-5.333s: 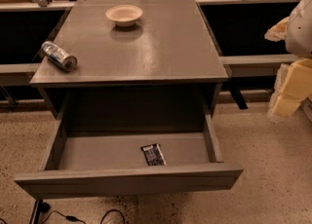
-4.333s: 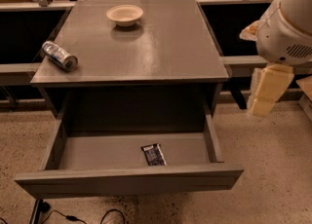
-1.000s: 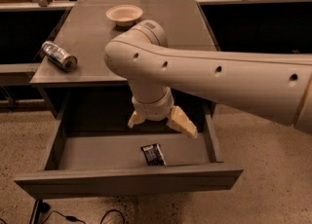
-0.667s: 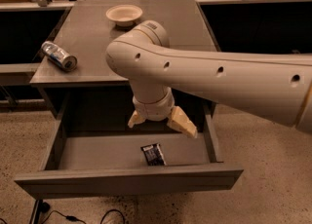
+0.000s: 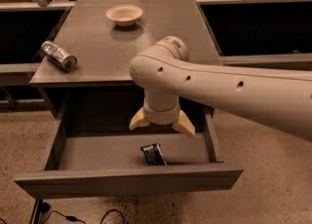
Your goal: Pick rxbar blueberry from top drawer and place on counter
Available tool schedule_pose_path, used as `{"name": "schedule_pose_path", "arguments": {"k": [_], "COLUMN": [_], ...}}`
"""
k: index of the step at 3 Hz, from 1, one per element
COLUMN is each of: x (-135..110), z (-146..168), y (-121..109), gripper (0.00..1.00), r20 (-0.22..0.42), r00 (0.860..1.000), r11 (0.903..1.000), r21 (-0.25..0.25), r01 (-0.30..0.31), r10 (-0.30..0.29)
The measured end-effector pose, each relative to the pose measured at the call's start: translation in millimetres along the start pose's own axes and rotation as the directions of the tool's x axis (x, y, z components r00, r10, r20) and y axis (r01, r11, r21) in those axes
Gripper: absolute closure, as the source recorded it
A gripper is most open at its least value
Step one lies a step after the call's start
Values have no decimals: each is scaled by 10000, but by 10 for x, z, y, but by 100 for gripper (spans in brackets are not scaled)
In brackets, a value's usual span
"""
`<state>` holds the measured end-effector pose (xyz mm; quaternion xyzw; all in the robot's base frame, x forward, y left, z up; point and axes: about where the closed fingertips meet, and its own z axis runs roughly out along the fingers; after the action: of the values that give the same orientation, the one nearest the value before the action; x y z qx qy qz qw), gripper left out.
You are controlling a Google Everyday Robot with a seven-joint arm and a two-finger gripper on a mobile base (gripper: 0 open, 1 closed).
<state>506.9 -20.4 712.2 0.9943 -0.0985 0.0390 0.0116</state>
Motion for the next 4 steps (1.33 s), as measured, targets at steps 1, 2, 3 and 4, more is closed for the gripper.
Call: {"name": "schedule_pose_path", "arguments": {"k": [1,2,3,4], "x": [97,76,-46,-166], "z": [379,726,977,1188], "y": [-81,-204,-317,-427], "gripper": [0,0,0,0], "r20": [-201,-7,287,501], "r00": [9975,9929,9883,9814], "r11": [9977,9914,9856,9800], "r21": [65,-550,-746,-632], "r01": [672,1186,1517,1885], "r10": [-671,-1188,-1499,-1855]}}
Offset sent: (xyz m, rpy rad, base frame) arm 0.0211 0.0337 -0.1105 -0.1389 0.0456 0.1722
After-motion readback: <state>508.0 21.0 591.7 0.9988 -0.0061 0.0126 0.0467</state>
